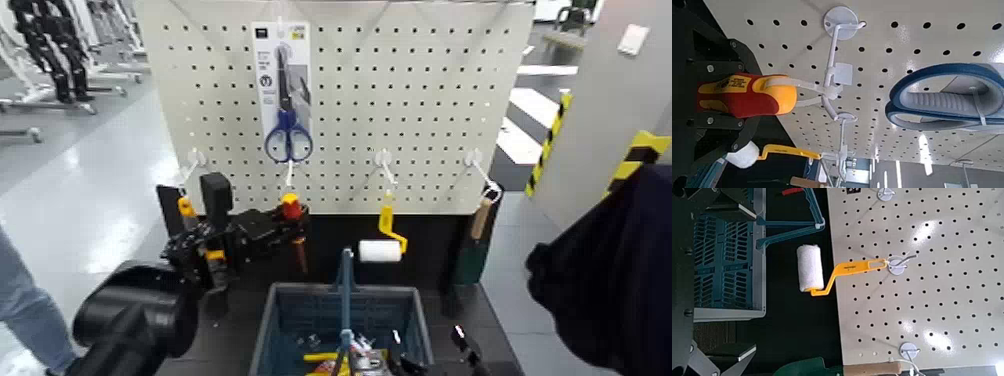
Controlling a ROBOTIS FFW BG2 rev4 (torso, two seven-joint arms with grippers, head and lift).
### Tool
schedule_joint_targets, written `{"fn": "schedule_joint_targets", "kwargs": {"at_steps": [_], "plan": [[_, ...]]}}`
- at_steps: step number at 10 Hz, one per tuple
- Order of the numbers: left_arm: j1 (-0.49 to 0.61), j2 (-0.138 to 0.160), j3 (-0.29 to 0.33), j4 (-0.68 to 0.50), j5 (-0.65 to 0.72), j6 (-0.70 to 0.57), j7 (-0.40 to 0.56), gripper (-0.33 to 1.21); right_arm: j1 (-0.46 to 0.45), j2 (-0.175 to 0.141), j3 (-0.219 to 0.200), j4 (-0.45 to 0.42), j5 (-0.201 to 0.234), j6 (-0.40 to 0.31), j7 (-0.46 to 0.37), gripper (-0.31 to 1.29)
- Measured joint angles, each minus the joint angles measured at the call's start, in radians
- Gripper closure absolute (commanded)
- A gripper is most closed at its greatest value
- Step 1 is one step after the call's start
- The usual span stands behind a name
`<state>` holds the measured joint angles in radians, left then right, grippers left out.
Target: Put the red screwdriver into the crate.
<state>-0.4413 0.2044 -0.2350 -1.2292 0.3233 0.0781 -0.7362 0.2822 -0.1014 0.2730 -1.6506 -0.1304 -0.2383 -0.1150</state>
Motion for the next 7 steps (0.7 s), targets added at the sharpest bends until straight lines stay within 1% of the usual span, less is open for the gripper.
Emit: {"fn": "schedule_joint_targets", "kwargs": {"at_steps": [3, 7], "plan": [[0.023, 0.0, 0.01, -0.047, 0.007, 0.002, 0.001, 1.18, 0.0, -0.001, 0.0, 0.0, 0.0, 0.002, 0.0, 0.14], [0.081, 0.002, 0.03, -0.16, 0.023, 0.032, 0.007, 1.18, 0.0, -0.001, -0.002, -0.001, 0.0, 0.004, 0.0, 0.14]]}}
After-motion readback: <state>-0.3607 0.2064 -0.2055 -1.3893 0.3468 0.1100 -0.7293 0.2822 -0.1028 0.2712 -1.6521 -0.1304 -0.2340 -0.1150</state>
